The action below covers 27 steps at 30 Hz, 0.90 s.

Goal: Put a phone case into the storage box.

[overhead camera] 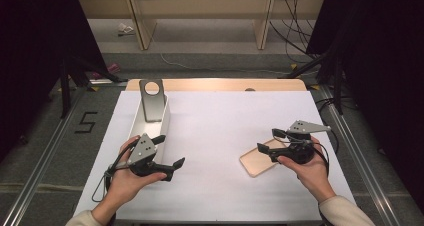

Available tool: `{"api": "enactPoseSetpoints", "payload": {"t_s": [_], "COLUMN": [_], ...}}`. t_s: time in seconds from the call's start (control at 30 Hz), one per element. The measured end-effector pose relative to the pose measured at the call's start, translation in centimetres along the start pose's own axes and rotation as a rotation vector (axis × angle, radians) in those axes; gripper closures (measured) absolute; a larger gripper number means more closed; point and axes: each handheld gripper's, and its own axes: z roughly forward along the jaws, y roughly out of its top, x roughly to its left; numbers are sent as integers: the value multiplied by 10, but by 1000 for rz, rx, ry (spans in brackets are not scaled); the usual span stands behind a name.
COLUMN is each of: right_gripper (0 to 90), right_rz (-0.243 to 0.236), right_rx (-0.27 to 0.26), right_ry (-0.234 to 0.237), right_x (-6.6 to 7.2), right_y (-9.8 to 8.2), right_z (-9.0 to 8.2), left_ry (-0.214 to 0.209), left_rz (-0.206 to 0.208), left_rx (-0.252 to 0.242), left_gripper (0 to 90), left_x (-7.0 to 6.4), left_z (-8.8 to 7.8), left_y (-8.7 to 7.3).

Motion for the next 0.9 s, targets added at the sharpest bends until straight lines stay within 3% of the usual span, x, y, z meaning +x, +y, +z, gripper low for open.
{"api": "enactPoseSetpoints", "payload": {"t_s": [0.23, 0.7, 0.9], "right_gripper": [172, 172, 184], "right_rz": [7, 6, 10], "right_rx": [11, 15, 30], "right_ry": [4, 4, 5], "right_x": [-2, -1, -1], "right_y": [-1, -1, -2], "right_z": [3, 4, 5], "left_ry": [-12, 7, 11], "left_rz": [9, 19, 1], "left_rx": [6, 9, 12], "left_gripper": [29, 1, 0], "left_x": [-2, -1, 2], "left_z": [2, 2, 2], "left_y": [-2, -2, -2]}}
